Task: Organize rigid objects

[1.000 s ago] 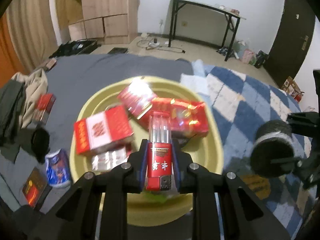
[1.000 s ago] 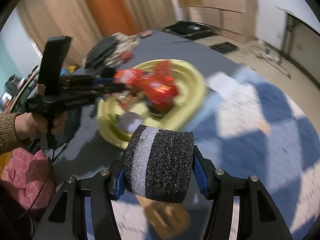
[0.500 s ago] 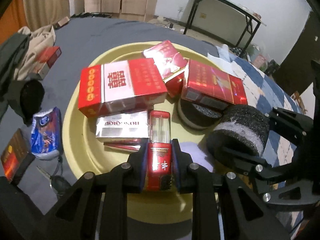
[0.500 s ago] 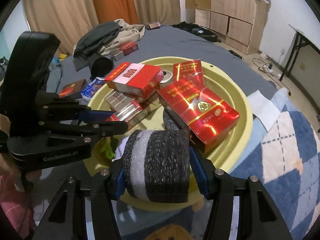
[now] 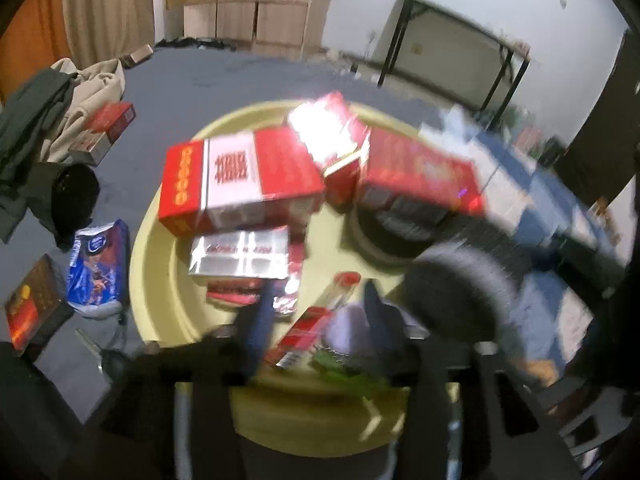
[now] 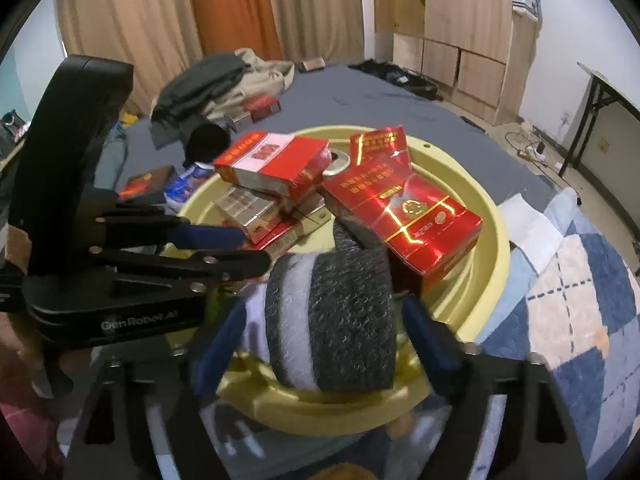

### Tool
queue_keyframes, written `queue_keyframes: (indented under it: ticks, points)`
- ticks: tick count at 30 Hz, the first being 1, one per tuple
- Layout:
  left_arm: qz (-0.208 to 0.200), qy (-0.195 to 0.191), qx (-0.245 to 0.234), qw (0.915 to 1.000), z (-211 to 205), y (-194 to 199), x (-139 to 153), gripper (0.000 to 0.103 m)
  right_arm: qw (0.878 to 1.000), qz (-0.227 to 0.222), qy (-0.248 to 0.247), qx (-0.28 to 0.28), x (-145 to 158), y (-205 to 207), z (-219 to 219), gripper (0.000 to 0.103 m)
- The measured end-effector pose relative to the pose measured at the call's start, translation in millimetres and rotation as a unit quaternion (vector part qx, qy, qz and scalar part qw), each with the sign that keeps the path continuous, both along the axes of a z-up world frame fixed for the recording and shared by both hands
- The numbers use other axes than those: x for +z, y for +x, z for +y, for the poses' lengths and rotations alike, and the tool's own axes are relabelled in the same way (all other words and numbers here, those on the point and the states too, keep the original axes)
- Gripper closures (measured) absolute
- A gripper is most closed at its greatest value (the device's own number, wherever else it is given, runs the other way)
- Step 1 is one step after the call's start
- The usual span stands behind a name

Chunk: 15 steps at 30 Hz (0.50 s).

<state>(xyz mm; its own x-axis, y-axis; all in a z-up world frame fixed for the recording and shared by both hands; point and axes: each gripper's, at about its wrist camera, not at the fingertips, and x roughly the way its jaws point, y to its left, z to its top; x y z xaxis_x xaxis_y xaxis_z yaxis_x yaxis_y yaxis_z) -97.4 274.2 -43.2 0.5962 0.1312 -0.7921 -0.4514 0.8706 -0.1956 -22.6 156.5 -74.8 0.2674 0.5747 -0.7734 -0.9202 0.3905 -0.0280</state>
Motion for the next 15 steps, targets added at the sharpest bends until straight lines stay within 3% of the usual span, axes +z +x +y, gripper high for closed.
queue_keyframes:
  ticks: [1,3,4,8,11,15]
  points:
    - [-0.018,-0.004,0.005,0.9998,-1,-3,5,0.021,1.0,0.005,0.006,-0.003,0,0,-5,0.015]
    - [-0.042,0.009,0.022,0.9988,-7,-7,16,0.003,1.0,0.012,0.015,-0.006,1,0,-14,0.007]
    - [-0.05,0.013,0.024,0.9984,-13,-7,21,0.001,1.0,0.007,0.02,-0.011,3,-1,-19,0.001]
    - [-0.056,0.039,0.035,0.9971,-40,-3,34,0.0,0.998,-0.008,0.046,-0.035,12,1,-48,0.0]
    - [-0.054,0.058,0.069,0.9945,-66,-4,38,0.0,0.996,-0.023,0.058,-0.057,14,10,-76,0.0]
    - [-0.042,0.041,0.097,0.9935,-101,-3,33,0.0,0.994,-0.034,0.023,-0.099,6,31,-108,0.0]
